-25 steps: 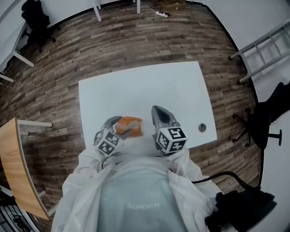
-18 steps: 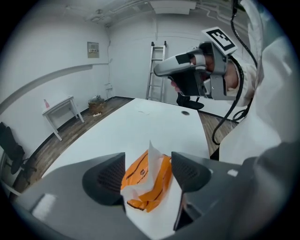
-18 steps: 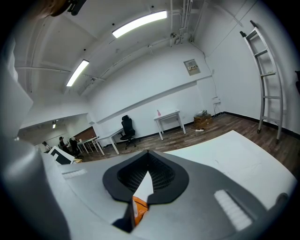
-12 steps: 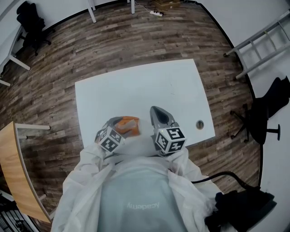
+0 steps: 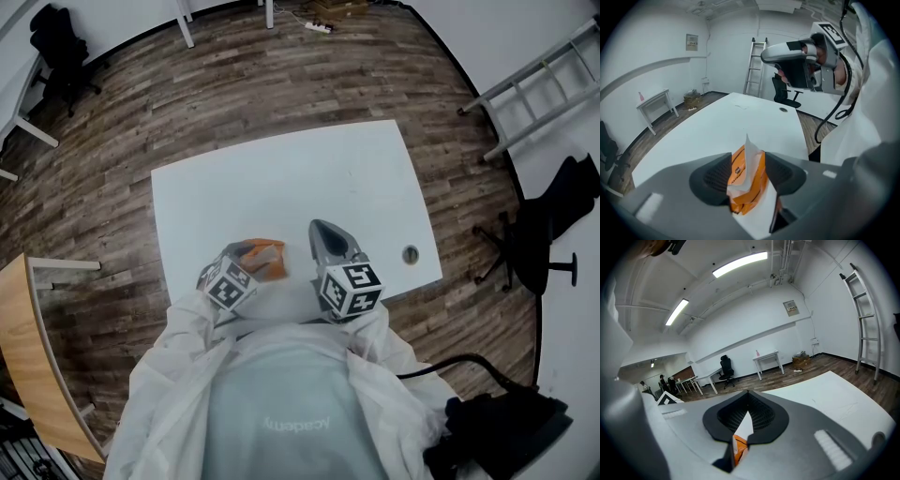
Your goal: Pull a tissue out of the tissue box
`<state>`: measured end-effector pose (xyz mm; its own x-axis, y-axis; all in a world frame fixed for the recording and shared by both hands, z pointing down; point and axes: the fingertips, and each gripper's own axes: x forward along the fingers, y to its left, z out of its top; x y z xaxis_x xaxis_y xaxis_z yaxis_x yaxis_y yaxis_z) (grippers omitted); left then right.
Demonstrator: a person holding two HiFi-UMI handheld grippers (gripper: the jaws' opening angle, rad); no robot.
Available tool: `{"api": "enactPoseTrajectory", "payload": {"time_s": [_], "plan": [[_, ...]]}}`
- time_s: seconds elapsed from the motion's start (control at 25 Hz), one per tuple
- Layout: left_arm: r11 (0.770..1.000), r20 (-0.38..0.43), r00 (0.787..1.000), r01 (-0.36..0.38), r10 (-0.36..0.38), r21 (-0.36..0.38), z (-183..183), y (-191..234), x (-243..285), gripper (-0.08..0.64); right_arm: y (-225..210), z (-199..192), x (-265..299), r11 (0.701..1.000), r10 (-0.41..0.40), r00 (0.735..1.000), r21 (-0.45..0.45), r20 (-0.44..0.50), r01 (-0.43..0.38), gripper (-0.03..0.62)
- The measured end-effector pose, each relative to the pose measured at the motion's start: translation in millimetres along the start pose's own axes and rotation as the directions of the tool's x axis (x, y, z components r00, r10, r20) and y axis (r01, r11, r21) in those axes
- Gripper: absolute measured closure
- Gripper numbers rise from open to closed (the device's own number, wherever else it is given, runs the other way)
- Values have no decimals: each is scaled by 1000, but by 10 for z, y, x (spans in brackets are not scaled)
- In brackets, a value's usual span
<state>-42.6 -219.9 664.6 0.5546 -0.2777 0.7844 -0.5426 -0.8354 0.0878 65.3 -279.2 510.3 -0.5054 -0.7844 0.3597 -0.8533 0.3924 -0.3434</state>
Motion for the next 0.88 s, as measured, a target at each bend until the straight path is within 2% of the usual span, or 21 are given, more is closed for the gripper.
{"api": "enactPoseTrajectory", "payload": {"time_s": [0.56, 0.88], "plan": [[1000, -25, 1000, -4, 3, -23, -116, 2, 7, 483, 17, -40, 29, 1000, 4, 1000, 9, -12, -4, 591], [999, -20, 1000, -4, 3, -47, -132, 22, -14, 516, 86, -68, 113, 1000, 27, 999, 10, -24, -27, 591]]}}
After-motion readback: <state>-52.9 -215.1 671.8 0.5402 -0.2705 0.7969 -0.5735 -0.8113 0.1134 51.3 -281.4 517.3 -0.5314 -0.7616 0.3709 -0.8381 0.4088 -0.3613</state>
